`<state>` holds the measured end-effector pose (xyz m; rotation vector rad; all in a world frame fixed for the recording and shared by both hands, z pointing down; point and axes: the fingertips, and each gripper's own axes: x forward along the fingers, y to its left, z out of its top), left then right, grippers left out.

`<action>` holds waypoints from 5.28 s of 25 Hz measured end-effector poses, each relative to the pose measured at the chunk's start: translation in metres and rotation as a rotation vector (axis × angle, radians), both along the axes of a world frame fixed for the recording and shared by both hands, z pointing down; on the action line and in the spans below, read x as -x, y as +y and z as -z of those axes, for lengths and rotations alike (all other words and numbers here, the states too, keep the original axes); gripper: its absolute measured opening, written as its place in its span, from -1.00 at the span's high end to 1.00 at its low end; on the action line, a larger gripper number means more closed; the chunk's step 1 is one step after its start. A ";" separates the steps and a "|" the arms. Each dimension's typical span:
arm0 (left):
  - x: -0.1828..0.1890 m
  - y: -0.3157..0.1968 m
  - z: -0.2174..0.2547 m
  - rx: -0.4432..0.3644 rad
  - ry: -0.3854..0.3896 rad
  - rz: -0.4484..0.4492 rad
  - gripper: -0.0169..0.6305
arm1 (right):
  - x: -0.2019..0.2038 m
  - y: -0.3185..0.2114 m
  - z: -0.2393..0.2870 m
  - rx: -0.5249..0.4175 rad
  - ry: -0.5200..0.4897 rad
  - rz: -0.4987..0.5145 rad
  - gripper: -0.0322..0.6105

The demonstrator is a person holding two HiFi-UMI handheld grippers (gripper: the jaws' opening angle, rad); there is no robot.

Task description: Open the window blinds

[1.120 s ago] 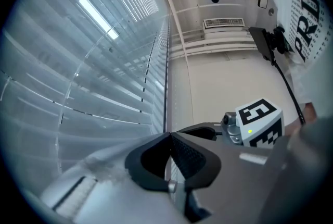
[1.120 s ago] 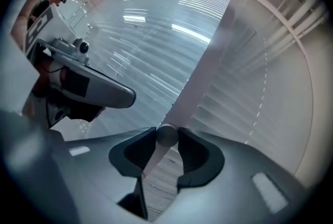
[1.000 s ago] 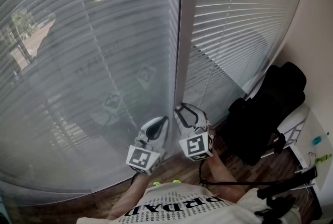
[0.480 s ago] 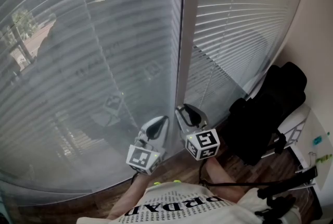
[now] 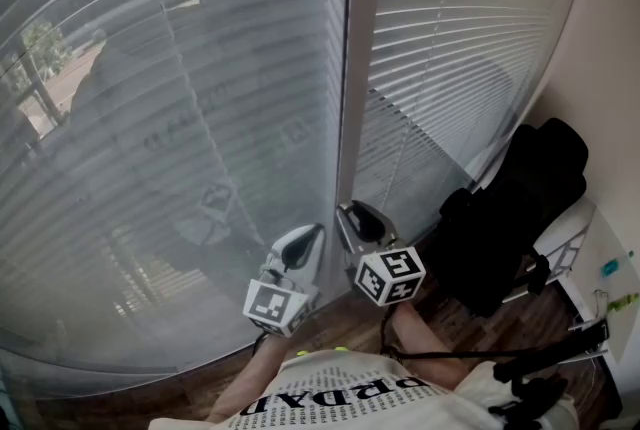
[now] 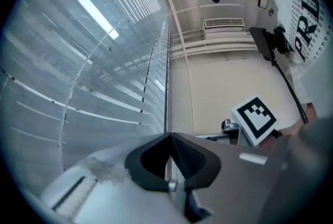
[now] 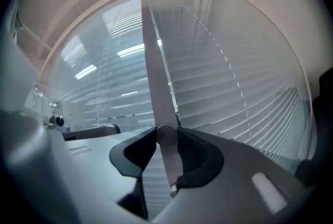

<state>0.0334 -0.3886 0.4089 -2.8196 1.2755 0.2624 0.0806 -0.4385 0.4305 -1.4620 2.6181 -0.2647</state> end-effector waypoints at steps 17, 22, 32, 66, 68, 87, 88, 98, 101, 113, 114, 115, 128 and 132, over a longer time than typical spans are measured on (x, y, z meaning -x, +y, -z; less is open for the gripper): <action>0.001 -0.002 -0.006 0.004 -0.016 0.003 0.97 | 0.012 0.006 0.002 -0.322 0.780 -0.022 0.48; 0.003 -0.003 -0.009 0.003 -0.032 0.001 0.97 | 0.011 0.006 0.003 -0.302 0.712 -0.015 0.48; 0.002 -0.002 -0.004 0.012 -0.011 0.004 0.97 | 0.004 0.005 0.002 -0.137 0.330 -0.005 0.49; -0.003 0.000 0.004 -0.003 0.023 -0.012 0.97 | 0.013 0.007 0.006 -0.288 0.697 0.013 0.47; -0.002 0.000 0.003 0.003 0.022 -0.011 0.97 | 0.013 0.007 0.005 -0.304 0.717 0.006 0.47; 0.000 0.000 0.002 0.008 0.014 -0.010 0.97 | 0.004 0.004 0.006 -0.132 0.294 0.003 0.48; 0.000 0.001 0.002 0.008 0.014 -0.011 0.97 | 0.003 0.003 0.006 -0.116 0.254 0.004 0.48; -0.003 0.001 0.004 0.014 0.027 -0.018 0.97 | -0.001 0.001 0.005 -0.024 0.035 0.004 0.48; -0.003 0.001 0.004 0.015 0.022 -0.020 0.97 | -0.002 0.000 0.004 0.009 -0.039 0.010 0.48; 0.001 0.003 0.004 0.011 0.017 -0.007 0.97 | 0.002 0.011 0.010 -0.225 0.539 0.024 0.38; 0.001 0.003 0.004 0.008 0.017 -0.007 0.97 | 0.004 0.011 0.010 -0.246 0.606 0.024 0.38; 0.000 0.003 0.004 0.006 0.016 -0.008 0.97 | 0.005 0.011 0.009 -0.264 0.654 0.025 0.37; -0.004 0.002 0.002 0.009 0.016 -0.014 0.97 | 0.014 0.006 0.004 -0.321 0.769 0.013 0.48; -0.005 0.003 -0.004 0.012 0.023 -0.015 0.97 | 0.011 0.007 -0.001 -0.249 0.608 0.020 0.48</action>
